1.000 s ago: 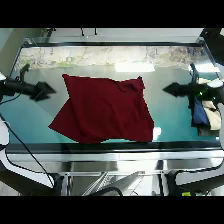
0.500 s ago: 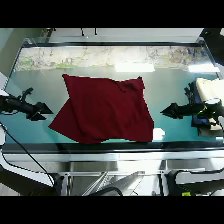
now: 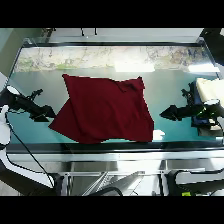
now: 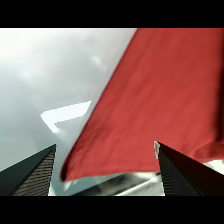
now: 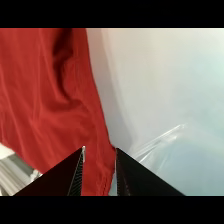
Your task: Fold the shirts.
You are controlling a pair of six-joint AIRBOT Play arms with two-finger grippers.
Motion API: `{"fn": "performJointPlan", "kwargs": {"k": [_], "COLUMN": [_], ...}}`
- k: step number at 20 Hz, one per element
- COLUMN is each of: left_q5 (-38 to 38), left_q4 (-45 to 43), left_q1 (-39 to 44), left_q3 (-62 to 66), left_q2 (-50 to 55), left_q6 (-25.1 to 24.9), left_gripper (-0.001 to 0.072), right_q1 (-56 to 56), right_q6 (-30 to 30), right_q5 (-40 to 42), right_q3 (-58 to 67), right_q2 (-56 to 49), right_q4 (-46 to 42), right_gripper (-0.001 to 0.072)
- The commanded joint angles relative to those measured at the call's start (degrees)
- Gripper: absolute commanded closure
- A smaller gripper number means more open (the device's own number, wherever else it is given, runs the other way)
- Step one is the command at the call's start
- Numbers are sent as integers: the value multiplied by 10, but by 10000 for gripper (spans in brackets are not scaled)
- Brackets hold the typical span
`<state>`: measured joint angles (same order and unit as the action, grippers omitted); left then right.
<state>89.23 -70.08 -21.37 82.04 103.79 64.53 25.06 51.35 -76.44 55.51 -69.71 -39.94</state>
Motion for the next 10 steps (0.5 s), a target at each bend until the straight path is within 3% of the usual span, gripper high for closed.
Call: {"fn": "performJointPlan", "kwargs": {"k": [1, 10], "left_q5": [5, -9], "left_q4": [-32, 7], "left_q1": [7, 35], "left_q3": [0, 0], "left_q2": [0, 1], "left_q6": [11, 0], "left_gripper": [20, 20], "right_q1": [-1, -3], "right_q6": [-6, -6], "right_q5": [-21, -21], "right_q3": [0, -1], "right_q2": [0, 0], "right_q4": [0, 0], "right_gripper": [458, 458]}}
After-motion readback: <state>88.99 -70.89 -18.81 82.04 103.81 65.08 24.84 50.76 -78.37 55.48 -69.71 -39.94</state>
